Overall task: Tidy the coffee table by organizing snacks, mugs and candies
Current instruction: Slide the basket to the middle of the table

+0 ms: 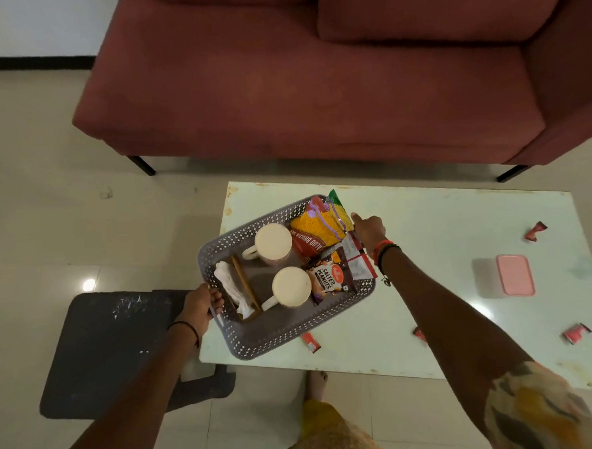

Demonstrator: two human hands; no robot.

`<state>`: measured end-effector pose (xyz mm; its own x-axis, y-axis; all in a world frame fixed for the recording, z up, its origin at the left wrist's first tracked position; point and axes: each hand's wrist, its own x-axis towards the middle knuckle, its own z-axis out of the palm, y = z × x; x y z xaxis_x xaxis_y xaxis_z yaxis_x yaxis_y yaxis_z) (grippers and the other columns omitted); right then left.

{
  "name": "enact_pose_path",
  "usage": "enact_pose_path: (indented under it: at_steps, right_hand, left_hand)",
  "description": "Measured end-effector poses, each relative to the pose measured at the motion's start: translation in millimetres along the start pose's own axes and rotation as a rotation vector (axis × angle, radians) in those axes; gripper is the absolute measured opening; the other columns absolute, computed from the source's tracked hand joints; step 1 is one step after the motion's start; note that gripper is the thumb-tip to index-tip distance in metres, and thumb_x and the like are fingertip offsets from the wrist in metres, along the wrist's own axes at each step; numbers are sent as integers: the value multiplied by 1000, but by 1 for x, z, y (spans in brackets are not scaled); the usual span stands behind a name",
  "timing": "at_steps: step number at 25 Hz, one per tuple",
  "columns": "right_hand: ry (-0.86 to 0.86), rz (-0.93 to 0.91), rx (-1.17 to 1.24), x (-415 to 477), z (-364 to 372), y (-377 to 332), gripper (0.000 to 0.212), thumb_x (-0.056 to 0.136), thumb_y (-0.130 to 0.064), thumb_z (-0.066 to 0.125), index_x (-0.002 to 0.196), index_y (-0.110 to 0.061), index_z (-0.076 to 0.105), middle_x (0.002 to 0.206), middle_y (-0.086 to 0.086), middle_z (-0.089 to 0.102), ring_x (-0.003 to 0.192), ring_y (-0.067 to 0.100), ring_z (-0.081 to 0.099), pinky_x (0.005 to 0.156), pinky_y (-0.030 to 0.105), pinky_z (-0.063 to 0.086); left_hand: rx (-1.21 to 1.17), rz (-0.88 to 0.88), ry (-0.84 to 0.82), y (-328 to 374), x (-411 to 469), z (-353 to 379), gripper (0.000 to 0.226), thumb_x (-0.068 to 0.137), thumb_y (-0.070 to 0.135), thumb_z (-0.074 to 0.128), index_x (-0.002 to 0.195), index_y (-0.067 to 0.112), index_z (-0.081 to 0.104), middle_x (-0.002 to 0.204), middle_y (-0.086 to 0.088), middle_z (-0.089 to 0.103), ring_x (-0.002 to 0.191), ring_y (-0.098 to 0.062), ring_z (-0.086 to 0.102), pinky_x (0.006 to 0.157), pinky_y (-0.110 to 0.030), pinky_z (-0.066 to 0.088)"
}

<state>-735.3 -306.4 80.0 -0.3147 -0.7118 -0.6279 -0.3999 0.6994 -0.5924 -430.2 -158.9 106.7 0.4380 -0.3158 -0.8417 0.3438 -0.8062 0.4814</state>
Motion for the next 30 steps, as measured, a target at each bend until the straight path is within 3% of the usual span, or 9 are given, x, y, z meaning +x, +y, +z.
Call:
enact_pose_path:
  at_steps: [4,8,12,18,21,24,30]
  right_hand:
    - [-21,30,83,-44,-16,34,33,93,-35,53,83,-3,50,89,14,54,82,25,51,74,34,43]
    - [-19,38,144,-87,-46,66,33,93,-35,53,89,-2,51,92,15,56,88,27,55,92,44,50]
    - [13,67,221,-117,-91,105,34,93,-36,52,92,-2,52,96,16,58,96,33,60,96,49,50]
    - [67,119,249,-128,-166,155,36,94,-36,51,101,0,51,102,18,55,114,38,58,101,51,46]
    - [93,144,274,-116,-202,175,42,94,-35,51,108,4,52,118,23,62,113,39,59,100,50,48]
    - [103,167,289,-97,-232,191,49,95,-34,50,119,8,51,120,25,62,110,39,61,99,50,49]
    - [105,175,289,-40,-274,205,33,94,-34,51,99,-2,48,115,26,62,107,38,62,97,52,49]
  left_hand:
    - [56,63,13,-14,-32,-20,42,101,24,26,68,9,46,66,-7,45,57,-17,42,57,-27,36]
    - [112,99,9,-32,-65,-25,42,101,21,26,67,8,45,65,-7,45,55,-17,41,54,-27,34]
    - [161,152,-51,-50,-95,-9,41,100,21,23,67,8,44,65,-7,43,56,-17,41,54,-27,33]
    - [232,186,-139,-73,-138,47,40,99,19,23,69,7,47,67,-8,47,57,-18,43,55,-28,34]
    - [249,181,-180,-82,-150,88,39,99,17,22,70,6,46,66,-9,46,57,-19,41,54,-28,32]
    - [260,180,-193,-87,-153,128,38,98,15,23,71,5,47,67,-9,46,57,-19,42,55,-28,32]
    - [294,176,-175,-87,-144,210,35,95,12,24,70,6,49,67,-8,49,57,-18,44,55,-27,34]
